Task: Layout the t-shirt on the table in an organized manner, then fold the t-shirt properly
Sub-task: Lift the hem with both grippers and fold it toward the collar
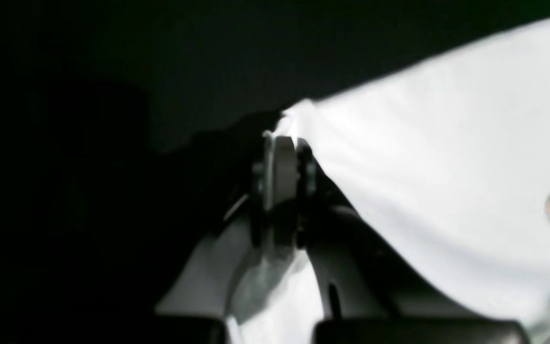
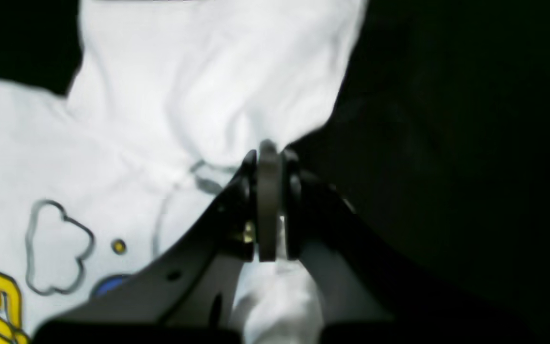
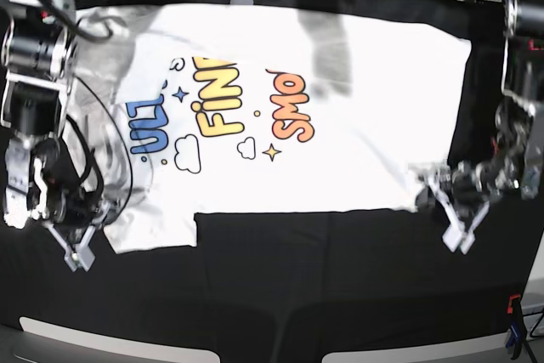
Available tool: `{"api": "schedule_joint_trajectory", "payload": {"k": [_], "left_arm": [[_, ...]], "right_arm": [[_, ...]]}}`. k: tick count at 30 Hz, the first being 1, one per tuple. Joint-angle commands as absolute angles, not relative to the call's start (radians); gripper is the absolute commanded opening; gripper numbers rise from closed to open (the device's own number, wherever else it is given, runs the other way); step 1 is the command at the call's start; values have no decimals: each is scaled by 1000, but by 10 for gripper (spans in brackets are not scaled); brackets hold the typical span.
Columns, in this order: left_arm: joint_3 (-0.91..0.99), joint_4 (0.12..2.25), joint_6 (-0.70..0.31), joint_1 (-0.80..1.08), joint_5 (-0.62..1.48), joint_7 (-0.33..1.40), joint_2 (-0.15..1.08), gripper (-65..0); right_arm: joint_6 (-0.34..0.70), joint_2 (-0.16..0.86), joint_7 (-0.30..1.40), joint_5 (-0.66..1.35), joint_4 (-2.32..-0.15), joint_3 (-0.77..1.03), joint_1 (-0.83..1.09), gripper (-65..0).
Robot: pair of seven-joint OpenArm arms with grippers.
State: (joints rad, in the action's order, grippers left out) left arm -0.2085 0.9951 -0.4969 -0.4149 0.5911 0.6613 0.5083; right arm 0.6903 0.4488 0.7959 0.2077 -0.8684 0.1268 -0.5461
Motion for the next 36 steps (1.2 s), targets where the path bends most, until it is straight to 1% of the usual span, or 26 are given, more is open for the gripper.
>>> {"api": "schedule_joint_trajectory", "payload": {"k": [1,5,7,12,15,18,22,27,32,34,36], "left_arm": [[-202,1046,-472,-421,591,643,528,-650],[-185,1208,-389,-315,522,648,544,-650],[-152,1296,-365,-266,507,665,550,-650],[-17,1488,-366,-148,498,689,550,-650],[43,1558,-366,-93,498,689,550,-650],[58,1589,-367,-46,498,691,550,-650],[59,1624,-367,17,496,699,550,-650],[59,1728,-366,86,443,711,550,-650],[59,1863,-366,158,409,715,550,-650],[59,1898,-366,187,406,727,550,-650],[59,1912,-366,207,360,735,550,-650]], "right_arm": [[698,465,788,222,-928,131,-552,-650],[698,466,800,221,-1086,134,-435,-650],[698,465,802,221,-1152,143,-376,-650],[698,465,801,223,-1314,228,-229,-650],[698,465,802,275,-1411,308,-150,-650],[698,465,806,324,-1496,369,-83,-650],[698,465,810,326,-1588,403,-9,-650],[698,465,812,325,-1642,408,75,-650],[698,465,812,321,-1643,408,137,-650],[698,464,811,319,-1643,414,158,-650],[698,464,812,314,-1643,436,172,-650]]}}
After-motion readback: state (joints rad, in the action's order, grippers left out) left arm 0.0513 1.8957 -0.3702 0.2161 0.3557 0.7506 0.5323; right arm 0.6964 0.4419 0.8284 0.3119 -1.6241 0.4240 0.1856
